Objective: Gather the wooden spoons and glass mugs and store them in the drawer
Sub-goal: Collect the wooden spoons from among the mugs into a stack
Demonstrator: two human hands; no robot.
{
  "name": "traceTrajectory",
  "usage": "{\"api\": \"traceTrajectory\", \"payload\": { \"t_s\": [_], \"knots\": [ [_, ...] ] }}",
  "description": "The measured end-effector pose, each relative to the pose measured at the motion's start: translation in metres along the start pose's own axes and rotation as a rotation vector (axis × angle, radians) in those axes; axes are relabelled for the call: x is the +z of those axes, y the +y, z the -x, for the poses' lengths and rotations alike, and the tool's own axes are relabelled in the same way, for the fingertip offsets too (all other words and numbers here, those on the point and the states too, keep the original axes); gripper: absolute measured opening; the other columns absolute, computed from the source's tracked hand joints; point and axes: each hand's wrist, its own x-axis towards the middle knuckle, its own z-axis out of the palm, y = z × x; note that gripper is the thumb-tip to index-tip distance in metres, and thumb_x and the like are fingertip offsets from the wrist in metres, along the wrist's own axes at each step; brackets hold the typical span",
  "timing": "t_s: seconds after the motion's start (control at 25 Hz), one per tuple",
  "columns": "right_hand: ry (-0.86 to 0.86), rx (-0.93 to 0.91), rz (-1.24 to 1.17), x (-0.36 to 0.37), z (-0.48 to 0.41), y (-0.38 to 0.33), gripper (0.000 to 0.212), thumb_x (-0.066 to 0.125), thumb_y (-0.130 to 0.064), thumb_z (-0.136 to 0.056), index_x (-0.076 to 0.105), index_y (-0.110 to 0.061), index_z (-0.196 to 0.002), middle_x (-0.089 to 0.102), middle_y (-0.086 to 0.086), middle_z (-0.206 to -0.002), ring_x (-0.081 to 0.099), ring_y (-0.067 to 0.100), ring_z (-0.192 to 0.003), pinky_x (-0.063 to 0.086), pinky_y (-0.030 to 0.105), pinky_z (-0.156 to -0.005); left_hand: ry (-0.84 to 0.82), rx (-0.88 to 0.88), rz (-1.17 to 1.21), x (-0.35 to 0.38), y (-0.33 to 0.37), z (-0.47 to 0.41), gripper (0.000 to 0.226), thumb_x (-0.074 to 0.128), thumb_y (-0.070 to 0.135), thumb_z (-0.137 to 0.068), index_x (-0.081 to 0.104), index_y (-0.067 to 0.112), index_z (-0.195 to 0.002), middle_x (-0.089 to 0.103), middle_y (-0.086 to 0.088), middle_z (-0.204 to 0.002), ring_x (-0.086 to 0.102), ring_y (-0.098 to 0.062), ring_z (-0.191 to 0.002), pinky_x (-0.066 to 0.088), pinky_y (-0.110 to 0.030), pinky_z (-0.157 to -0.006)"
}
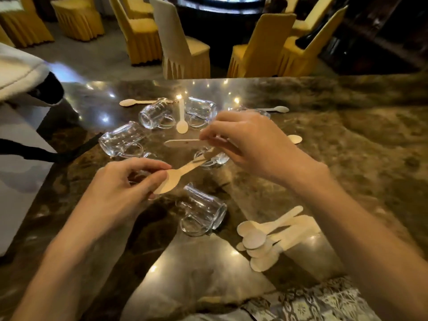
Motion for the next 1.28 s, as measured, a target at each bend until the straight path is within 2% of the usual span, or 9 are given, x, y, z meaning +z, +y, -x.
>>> {"api": "traceTrajectory", "payload": {
  "t_s": [0.12,0.2,0.28,0.48,0.6,0.72,0.88,1.04,1.28],
  "knots": [
    [0.010,0.050,0.049,-0.008,0.035,0.004,0.026,0.061,-0.022,-0.090,0.062,-0.024,-0.116,0.063,-0.005,-0.112,0.060,0.020,-0.099,0.044,0.030,-0.087,-0.054,0.023,0.037,0.023,0.013,0.005,0.013,0.069,0.029,-0.080,0.073,0.040,-0.085,0.069,0.016,-0.080,0.064,-0.002,-0.062,0.046,-0.009,-0.049],
    [0.058,0.074,0.042,-0.013,0.057,0.005,0.022,0.059,-0.020,-0.090,0.066,-0.021,-0.112,0.066,-0.002,-0.107,0.061,0.022,-0.094,0.039,0.028,-0.084,-0.112,0.061,0.044,0.036,0.021,0.007,0.014,0.069,0.027,-0.081,0.072,0.040,-0.085,0.070,0.012,-0.077,0.064,-0.007,-0.056,0.049,-0.015,-0.054],
    [0.089,0.090,0.055,-0.017,0.079,0.006,0.020,0.060,-0.018,-0.090,0.068,-0.018,-0.108,0.067,-0.001,-0.103,0.062,0.023,-0.090,0.038,0.028,-0.081,-0.168,0.095,0.026,0.050,0.028,0.011,0.014,0.068,0.030,-0.080,0.071,0.043,-0.085,0.070,0.015,-0.076,0.064,-0.008,-0.054,0.049,-0.017,-0.056],
    [0.088,0.093,0.070,-0.015,0.122,0.012,0.019,0.057,-0.020,-0.091,0.068,-0.018,-0.106,0.067,0.000,-0.100,0.063,0.022,-0.089,0.042,0.031,-0.085,-0.226,0.093,0.015,0.085,0.042,0.023,0.009,0.070,0.029,-0.079,0.072,0.038,-0.080,0.067,0.016,-0.066,0.061,-0.004,-0.048,0.044,-0.011,-0.048],
    [0.123,0.077,0.074,-0.009,0.143,0.016,0.019,0.057,-0.022,-0.090,0.070,-0.017,-0.104,0.068,0.001,-0.098,0.064,0.023,-0.087,0.048,0.038,-0.086,-0.244,0.123,-0.076,0.107,0.049,0.027,0.005,0.070,0.030,-0.080,0.073,0.034,-0.081,0.069,0.014,-0.069,0.063,-0.003,-0.058,0.046,-0.011,-0.054],
    [0.142,0.072,0.083,-0.002,0.162,0.021,0.017,0.061,-0.020,-0.089,0.070,-0.017,-0.104,0.069,0.001,-0.098,0.064,0.022,-0.086,0.051,0.042,-0.082,-0.309,0.122,-0.217,0.125,0.056,0.022,0.005,0.067,0.034,-0.082,0.072,0.034,-0.085,0.070,0.012,-0.071,0.065,-0.005,-0.067,0.053,-0.021,-0.063],
    [0.153,0.087,0.088,0.012,0.183,0.026,0.020,0.059,-0.021,-0.087,0.070,-0.019,-0.103,0.069,0.000,-0.096,0.064,0.022,-0.085,0.051,0.038,-0.080,-0.367,0.104,-0.356,0.142,0.063,0.004,0.005,0.069,0.039,-0.080,0.070,0.040,-0.075,0.068,0.016,-0.070,0.060,0.001,-0.067,0.046,-0.016,-0.059],
    [0.152,0.085,0.118,0.030,0.197,0.032,0.023,0.069,-0.009,-0.081,0.072,-0.020,-0.101,0.069,0.000,-0.093,0.063,0.022,-0.080,0.051,0.035,-0.078,-0.433,0.068,-0.431,0.155,0.063,-0.010,0.005,0.069,0.039,-0.079,0.073,0.037,-0.076,0.069,0.014,-0.071,0.060,-0.001,-0.068,0.039,-0.018,-0.057],
    [0.142,0.105,0.180,0.049,0.202,0.038,0.031,0.076,-0.007,-0.072,0.073,-0.021,-0.099,0.070,-0.001,-0.091,0.065,0.020,-0.078,0.049,0.033,-0.080,-0.371,0.176,-0.642,0.164,0.061,-0.014,0.009,0.065,0.044,-0.080,0.070,0.038,-0.074,0.055,0.023,-0.059,0.048,0.004,-0.061,0.034,-0.028,-0.075]
  ]
}}
